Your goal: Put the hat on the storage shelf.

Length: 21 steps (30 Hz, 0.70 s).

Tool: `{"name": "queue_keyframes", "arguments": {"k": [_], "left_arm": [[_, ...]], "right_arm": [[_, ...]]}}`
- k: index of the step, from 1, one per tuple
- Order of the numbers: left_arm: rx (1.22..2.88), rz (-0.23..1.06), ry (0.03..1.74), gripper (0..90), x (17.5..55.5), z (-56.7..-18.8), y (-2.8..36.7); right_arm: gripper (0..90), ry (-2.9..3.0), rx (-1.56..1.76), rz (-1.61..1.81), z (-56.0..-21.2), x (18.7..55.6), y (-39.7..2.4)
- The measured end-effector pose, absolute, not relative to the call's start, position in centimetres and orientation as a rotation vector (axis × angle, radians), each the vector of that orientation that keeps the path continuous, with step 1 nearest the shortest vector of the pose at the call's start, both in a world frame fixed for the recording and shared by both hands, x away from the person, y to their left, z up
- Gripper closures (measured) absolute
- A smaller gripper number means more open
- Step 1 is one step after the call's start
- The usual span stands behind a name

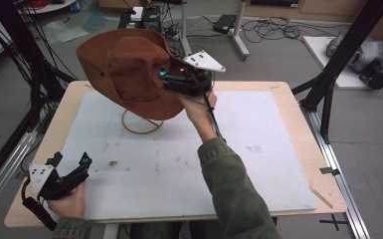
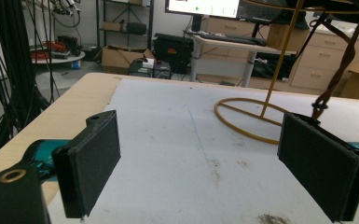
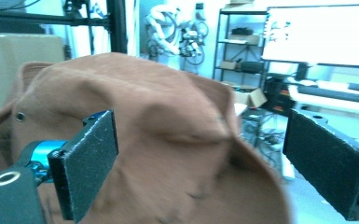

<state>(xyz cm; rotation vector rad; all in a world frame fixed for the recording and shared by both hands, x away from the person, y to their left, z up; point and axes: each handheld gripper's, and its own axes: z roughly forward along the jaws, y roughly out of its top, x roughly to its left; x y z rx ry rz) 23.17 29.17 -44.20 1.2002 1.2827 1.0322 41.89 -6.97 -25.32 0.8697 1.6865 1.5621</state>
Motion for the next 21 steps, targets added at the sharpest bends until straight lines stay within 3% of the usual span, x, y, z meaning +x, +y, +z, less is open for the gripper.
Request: {"name": "queue_keyframes", "arguments": {"k": [11,21], "left_arm": [[1.189,1.043,1.291,13.3,23.0,-44.0,29.3],[1.182,1.044,1.294,13.3,23.0,-43.9,29.2]], "right_arm": [[9.6,1.509,0.995,1.447,-24.7,38.0,-19.1],[9.6,1.397,1.09,1.349,-27.6,34.4,-26.3]]}}
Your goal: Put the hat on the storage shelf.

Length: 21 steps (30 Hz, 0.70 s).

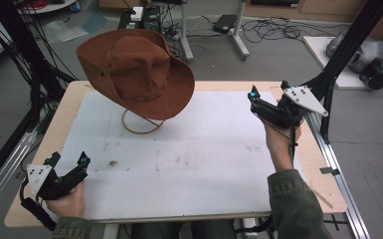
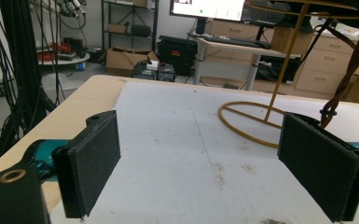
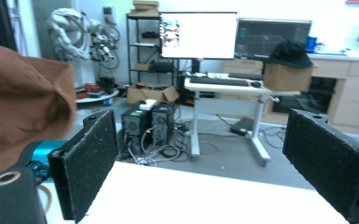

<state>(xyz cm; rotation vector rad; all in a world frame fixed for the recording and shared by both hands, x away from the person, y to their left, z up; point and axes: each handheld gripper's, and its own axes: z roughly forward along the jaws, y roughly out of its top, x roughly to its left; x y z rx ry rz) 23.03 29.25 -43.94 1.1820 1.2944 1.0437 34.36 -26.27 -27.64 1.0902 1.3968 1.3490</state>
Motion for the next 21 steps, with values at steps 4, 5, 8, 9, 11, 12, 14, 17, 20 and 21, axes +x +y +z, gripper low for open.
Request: {"name": "queue_keyframes", "arguments": {"k": [4,5,8,9,11,12,14,17,20,21], "left_arm": [[1.182,1.044,1.292,13.3,23.1,-43.9,29.1],[1.188,1.042,1.291,13.3,23.1,-43.9,29.1],[1.188,1.039,1.291,13.3,23.2,-43.9,29.1],[1.189,1.039,1.29,13.3,23.2,-43.9,29.0],[1.189,1.04,1.289,13.3,23.2,-43.9,29.0],[1.19,1.039,1.289,13.3,23.2,-43.9,29.0],[1.191,1.039,1.292,13.3,23.2,-44.0,29.0],[1.191,1.039,1.293,13.3,23.2,-44.0,29.1],[1.187,1.036,1.295,13.3,23.3,-44.1,29.1],[1.19,1.038,1.295,13.3,23.3,-44.1,29.1]], "right_arm": [[9.6,1.385,1.12,1.325,-29.8,33.0,-27.6],[9.6,1.389,1.129,1.318,-30.5,32.8,-27.8],[9.6,1.405,1.168,1.302,-32.9,32.1,-28.4],[9.6,1.406,1.182,1.297,-33.6,31.9,-28.6],[9.6,1.404,1.208,1.304,-34.9,31.5,-28.8],[9.6,1.399,1.215,1.3,-35.6,31.3,-28.9],[9.6,1.398,1.227,1.299,-36.8,31.0,-29.0],[9.7,1.397,1.24,1.286,-38.4,30.4,-29.2],[9.7,1.391,1.241,1.277,-39.9,29.8,-29.4],[9.7,1.387,1.239,1.268,-40.4,29.6,-29.4]]}}
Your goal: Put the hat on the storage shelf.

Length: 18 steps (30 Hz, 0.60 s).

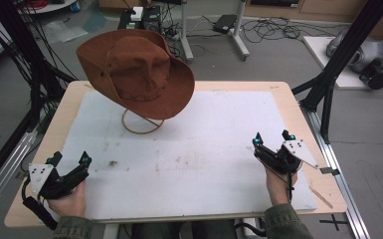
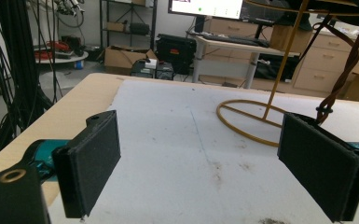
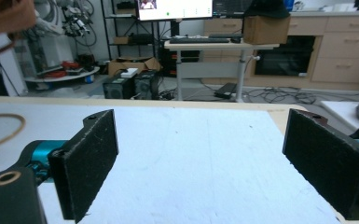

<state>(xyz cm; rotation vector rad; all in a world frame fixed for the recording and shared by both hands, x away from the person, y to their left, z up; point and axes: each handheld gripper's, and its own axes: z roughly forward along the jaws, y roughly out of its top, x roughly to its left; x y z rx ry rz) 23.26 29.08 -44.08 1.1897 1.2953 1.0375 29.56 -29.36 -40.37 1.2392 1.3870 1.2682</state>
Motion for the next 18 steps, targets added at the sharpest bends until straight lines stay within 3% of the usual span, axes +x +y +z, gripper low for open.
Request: {"name": "queue_keyframes", "arguments": {"k": [18], "left_arm": [[1.199,1.032,1.294,13.3,23.26,-44.12,28.92]], "right_arm": [[9.6,1.378,1.23,1.268,-41.61,28.83,-29.89]]}}
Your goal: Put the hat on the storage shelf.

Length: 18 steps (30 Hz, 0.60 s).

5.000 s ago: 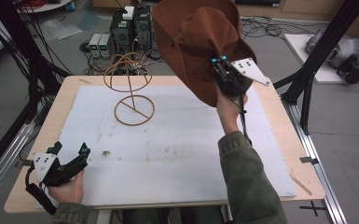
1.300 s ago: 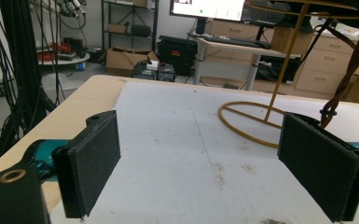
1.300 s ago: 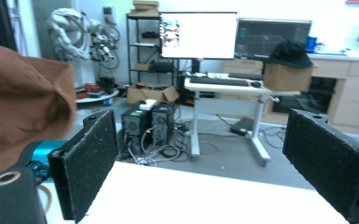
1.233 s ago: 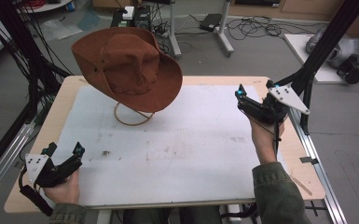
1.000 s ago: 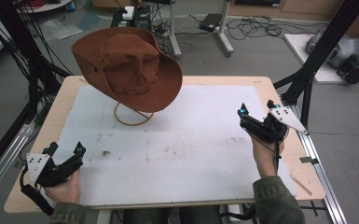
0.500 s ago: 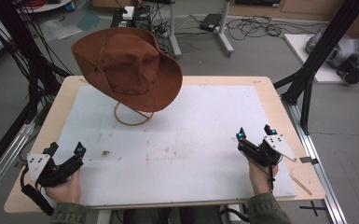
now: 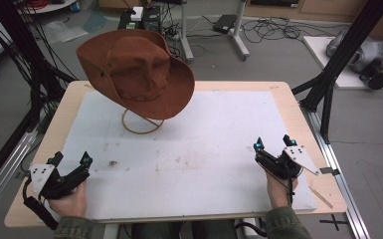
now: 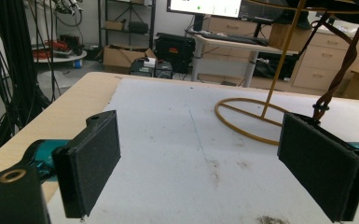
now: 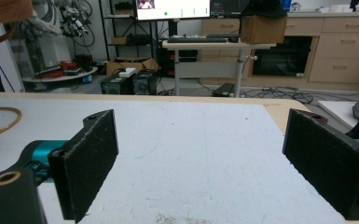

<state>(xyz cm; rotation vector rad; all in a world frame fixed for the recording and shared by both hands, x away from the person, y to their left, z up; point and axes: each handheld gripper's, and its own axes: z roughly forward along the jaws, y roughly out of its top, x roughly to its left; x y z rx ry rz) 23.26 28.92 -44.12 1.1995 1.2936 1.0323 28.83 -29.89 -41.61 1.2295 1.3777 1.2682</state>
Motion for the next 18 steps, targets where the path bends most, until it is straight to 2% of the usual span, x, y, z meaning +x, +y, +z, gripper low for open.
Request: {"name": "queue_keyframes", "arguments": {"k": [18], "left_arm": [[1.205,1.028,1.283,13.4,23.27,-44.05,28.59]], "right_arm": [[9.7,1.384,1.244,1.275,-41.98,28.77,-30.05]]}}
